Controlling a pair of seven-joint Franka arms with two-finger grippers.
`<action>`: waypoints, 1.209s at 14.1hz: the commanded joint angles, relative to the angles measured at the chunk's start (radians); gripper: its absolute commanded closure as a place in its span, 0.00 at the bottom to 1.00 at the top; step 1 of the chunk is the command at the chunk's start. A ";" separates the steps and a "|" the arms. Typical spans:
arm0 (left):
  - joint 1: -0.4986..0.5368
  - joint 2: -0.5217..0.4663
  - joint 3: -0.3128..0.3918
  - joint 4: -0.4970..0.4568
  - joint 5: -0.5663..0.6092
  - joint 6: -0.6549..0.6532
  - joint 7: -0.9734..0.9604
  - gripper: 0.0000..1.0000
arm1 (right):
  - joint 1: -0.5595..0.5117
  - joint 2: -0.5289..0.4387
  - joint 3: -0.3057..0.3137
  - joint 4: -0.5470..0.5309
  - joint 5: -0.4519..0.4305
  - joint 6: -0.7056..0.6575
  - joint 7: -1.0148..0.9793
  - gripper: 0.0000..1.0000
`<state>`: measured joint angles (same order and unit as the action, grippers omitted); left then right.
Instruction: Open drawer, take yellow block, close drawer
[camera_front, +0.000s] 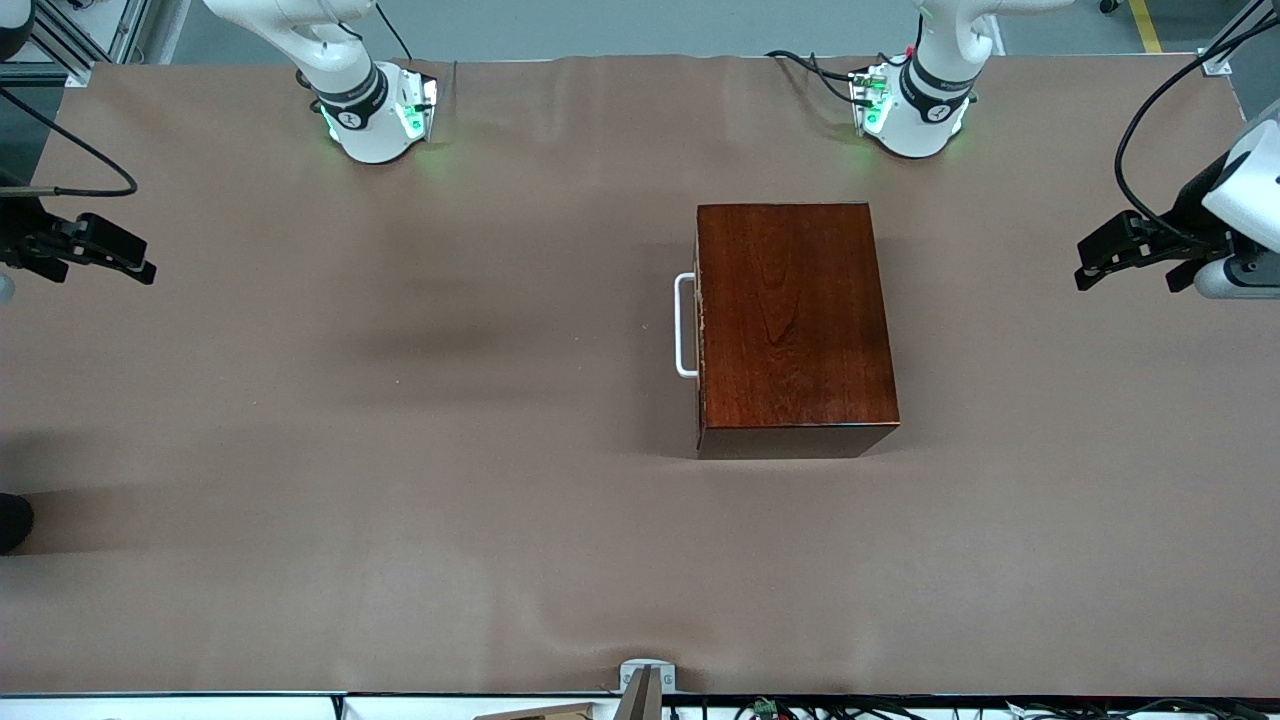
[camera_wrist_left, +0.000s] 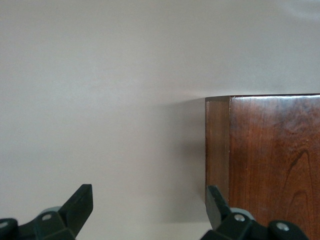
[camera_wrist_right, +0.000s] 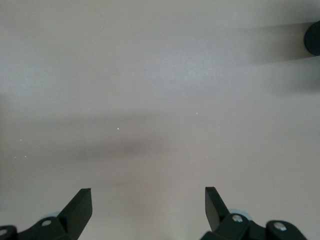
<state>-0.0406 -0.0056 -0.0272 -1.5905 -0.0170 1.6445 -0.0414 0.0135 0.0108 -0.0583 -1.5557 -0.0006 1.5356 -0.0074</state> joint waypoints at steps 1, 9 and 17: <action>-0.002 -0.005 0.001 0.012 -0.003 -0.003 -0.017 0.00 | 0.003 0.006 0.000 0.014 -0.007 0.003 0.018 0.00; 0.007 0.023 0.003 0.038 -0.006 0.000 -0.015 0.00 | -0.007 0.008 -0.002 0.022 -0.007 0.003 0.017 0.00; -0.054 0.045 -0.173 0.096 -0.009 -0.006 -0.291 0.00 | -0.004 0.015 0.000 0.022 -0.006 0.003 0.017 0.00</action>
<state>-0.0773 0.0114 -0.1421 -1.5273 -0.0180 1.6483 -0.2193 0.0116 0.0125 -0.0632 -1.5545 -0.0006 1.5447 -0.0063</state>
